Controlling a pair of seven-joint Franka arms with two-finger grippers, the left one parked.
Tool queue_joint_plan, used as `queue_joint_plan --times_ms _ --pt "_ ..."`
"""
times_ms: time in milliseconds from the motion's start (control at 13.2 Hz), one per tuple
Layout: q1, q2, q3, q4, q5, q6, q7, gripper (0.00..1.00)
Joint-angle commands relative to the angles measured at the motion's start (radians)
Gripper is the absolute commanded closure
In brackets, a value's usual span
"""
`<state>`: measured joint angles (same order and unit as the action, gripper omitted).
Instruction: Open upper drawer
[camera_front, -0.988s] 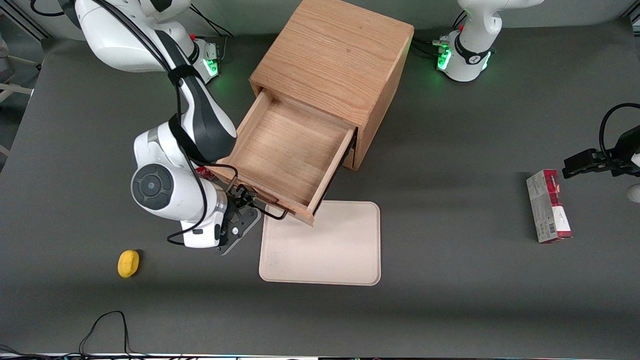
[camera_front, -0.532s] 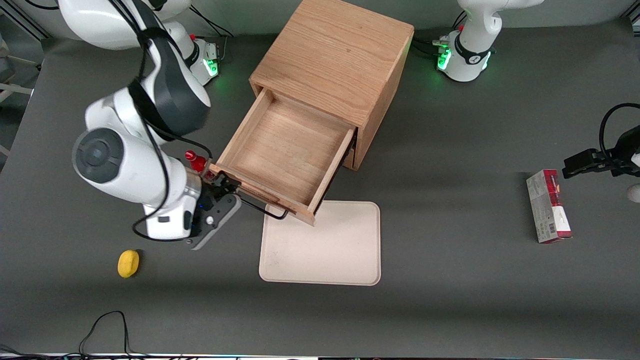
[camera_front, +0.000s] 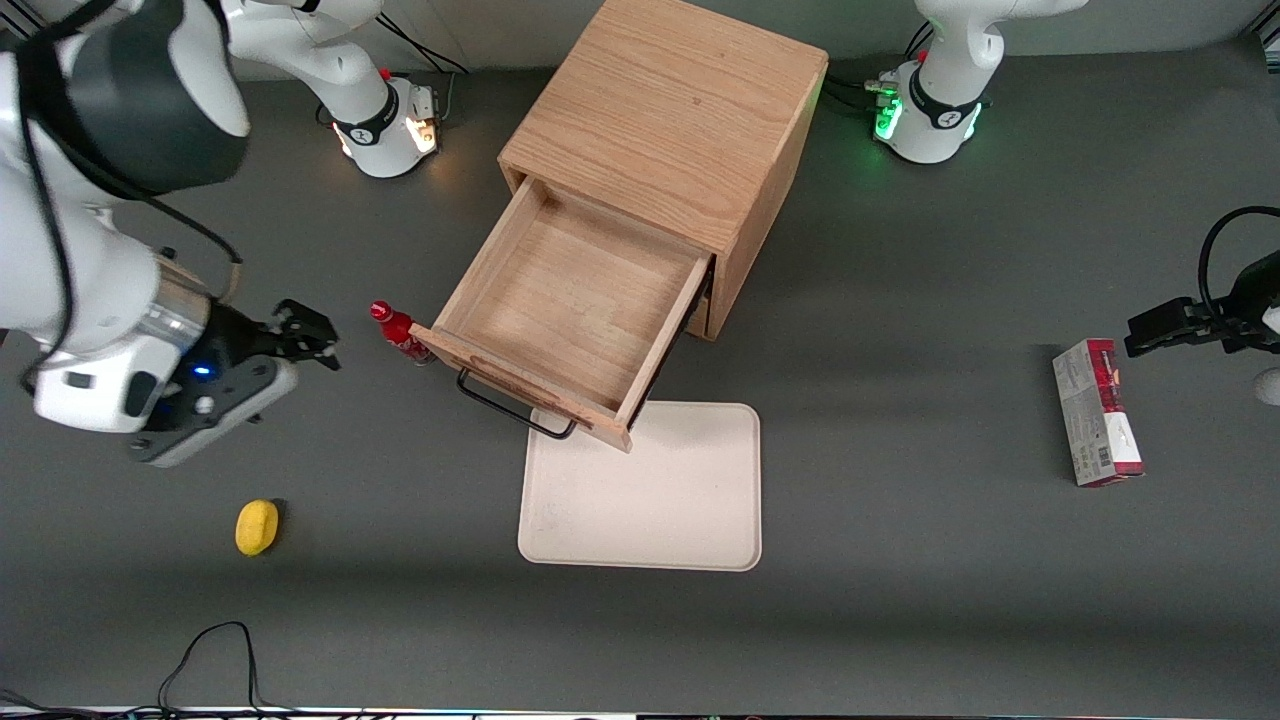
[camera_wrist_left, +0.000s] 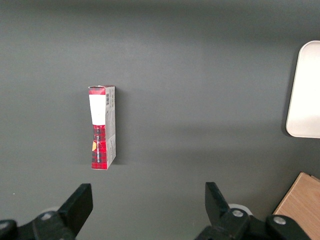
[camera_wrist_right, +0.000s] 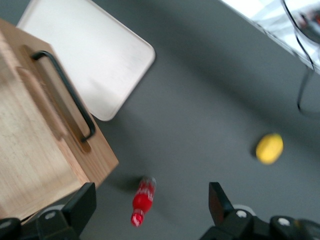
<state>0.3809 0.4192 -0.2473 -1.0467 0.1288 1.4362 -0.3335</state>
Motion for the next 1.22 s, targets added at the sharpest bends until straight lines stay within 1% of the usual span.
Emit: queue_joint_plan --times_ms 0,76,152,304,456,608,684,760,1140 --pt "0.012 -0.065 -0.059 -0.074 -0.015 -0.025 0.096 0.0" --pt "-0.006 -0.089 -0.06 -0.107 -0.015 -0.002 0.123 0.0" --pt "-0.066 -0.118 -0.046 -0.155 -0.009 0.022 0.154 0.0" --pt "-0.135 -0.209 0.005 -0.299 -0.018 0.102 0.166 0.0" --pt "-0.19 -0.281 0.026 -0.422 -0.035 0.168 0.169 0.0" --pt "-0.249 -0.353 0.09 -0.531 -0.105 0.271 0.169 0.0" --pt "-0.288 -0.379 0.133 -0.576 -0.126 0.305 0.171 0.0" --pt "-0.313 -0.385 0.157 -0.584 -0.127 0.308 0.172 0.0" --pt "-0.318 -0.364 0.149 -0.558 -0.13 0.291 0.163 0.0"
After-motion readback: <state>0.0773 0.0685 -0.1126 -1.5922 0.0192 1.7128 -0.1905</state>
